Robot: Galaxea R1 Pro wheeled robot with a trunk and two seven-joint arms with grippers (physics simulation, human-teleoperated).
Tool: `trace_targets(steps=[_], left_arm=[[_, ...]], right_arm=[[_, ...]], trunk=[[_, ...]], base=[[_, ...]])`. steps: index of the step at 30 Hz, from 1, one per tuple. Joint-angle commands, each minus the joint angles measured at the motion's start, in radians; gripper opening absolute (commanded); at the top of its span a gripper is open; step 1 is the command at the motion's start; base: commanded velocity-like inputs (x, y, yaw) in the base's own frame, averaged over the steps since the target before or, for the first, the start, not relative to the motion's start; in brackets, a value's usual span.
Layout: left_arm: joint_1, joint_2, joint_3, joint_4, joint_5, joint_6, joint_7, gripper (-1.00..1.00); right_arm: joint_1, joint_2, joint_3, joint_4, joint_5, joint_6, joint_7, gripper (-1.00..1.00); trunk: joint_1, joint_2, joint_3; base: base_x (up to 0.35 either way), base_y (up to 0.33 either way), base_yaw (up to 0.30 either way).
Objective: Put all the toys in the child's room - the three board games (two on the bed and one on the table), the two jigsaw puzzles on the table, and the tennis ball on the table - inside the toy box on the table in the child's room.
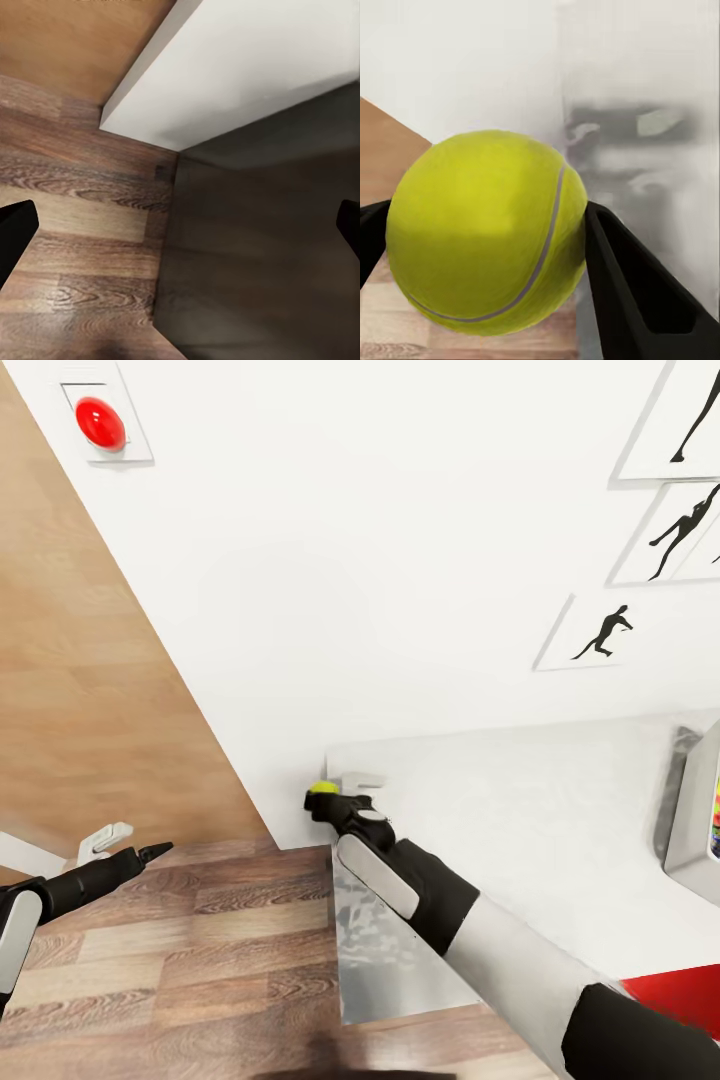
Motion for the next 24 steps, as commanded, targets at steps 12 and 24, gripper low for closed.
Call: trace_targets(steps=[12,24], left_arm=[[0.0,0.0,0.002,0.0,0.001,0.005,-0.003,1.0],[0.0,0.0,0.002,-0.001,0.001,0.002,-0.005,1.0]], right_arm=[[0.122,-0.104,0.001,-0.361,-0.007,-0.004,-0.153,-1.0],[0.126,-0.104,-0.002,-0.366,-0.009,-0.004,-0.15,-1.0]], trunk=[[0.001,-0.002,-0.002],[0.001,-0.002,-0.002]], base=[[0.0,0.0,0.0],[0.0,0.0,0.0]])
